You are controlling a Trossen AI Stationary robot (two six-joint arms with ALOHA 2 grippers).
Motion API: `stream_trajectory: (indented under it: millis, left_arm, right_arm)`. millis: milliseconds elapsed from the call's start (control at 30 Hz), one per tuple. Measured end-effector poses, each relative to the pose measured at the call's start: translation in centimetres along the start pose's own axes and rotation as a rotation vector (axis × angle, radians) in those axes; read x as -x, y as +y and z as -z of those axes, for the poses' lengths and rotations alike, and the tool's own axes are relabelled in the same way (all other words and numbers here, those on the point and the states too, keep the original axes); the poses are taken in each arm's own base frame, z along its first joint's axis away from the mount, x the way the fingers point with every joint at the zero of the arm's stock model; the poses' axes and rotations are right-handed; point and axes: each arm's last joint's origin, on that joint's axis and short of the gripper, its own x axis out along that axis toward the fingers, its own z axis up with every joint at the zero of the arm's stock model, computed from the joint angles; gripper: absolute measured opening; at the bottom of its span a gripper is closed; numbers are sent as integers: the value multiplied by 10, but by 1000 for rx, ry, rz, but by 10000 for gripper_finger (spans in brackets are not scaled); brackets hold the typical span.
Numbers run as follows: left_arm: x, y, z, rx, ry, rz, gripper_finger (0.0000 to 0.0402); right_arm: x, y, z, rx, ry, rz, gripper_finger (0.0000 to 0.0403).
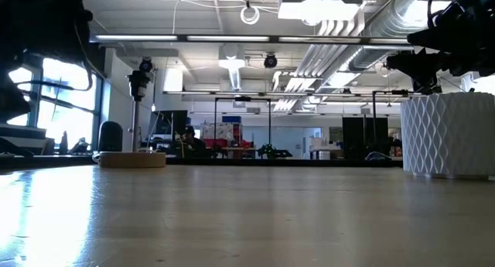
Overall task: Screw lightbulb
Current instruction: Move the lightbulb to the center of the table
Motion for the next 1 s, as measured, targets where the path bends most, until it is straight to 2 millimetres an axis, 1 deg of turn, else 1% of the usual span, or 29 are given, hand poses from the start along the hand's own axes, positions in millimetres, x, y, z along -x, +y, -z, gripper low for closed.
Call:
stream_trajectory:
  millis: [233, 467, 533, 600, 667, 867, 900, 1000]
  left_arm:
    - [-14, -13, -8, -8, 11, 14, 294]
    - [-29, -28, -11, -20, 83, 32, 293]
    - [-31, -31, -11, -34, 104, 28, 287]
    - [-33, -32, -12, -45, 115, 26, 274]
    - [-33, -32, -12, -52, 119, 28, 251]
    - [-33, -33, -12, -95, 120, 31, 155]
    - [-32, -34, -11, -105, 119, 36, 144]
    - [-24, -42, -9, -145, 111, 79, 143]
  right_arm:
    - [0, 0, 0, 0, 0, 0, 259]
    - [0, 0, 0, 0, 0, 0, 259]
    - [0, 0, 0, 0, 0, 0, 259]
    - [0, 0, 0, 0, 0, 0, 259]
    - [0, 0, 0, 0, -1, 0, 259]
    - [0, 0, 0, 0, -1, 0, 259]
    - [0, 0, 0, 0, -1, 0, 259]
    - [0, 0, 0, 0, -1, 0, 259]
